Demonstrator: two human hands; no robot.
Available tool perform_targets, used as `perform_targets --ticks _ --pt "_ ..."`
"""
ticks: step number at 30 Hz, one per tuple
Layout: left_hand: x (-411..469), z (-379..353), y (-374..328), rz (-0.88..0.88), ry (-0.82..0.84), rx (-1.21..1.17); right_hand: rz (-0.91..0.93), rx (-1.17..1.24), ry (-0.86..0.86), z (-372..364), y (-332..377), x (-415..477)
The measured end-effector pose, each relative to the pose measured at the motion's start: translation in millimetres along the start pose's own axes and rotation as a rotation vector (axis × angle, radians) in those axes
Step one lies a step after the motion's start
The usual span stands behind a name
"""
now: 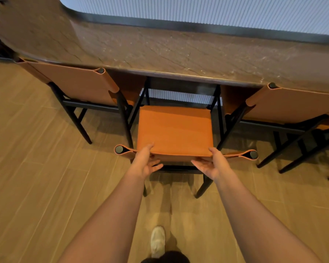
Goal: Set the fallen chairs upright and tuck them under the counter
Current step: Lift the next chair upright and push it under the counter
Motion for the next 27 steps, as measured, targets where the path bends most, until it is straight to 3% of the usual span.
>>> perform_targets --ticks 13,27 --pt "12.5 -13.7 -20.2 0.058 -0.029 -0.044 0.036 0.002 -0.118 -25.2 19.9 7.9" --pt "28.3 -75.5 -132.9 0.009 0.015 -0.104 0.149 -0.014 0.013 -115.1 99.5 14.9"
Point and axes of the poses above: each hand's wrist, its own x-axis towards the middle knuckle, its own z-axis out of the back of the hand, y = z × x, the point moved 5 cm from there along x, towards the middle knuckle, and after that the axes turned 1 degree about -z, right-handed, at the moved point
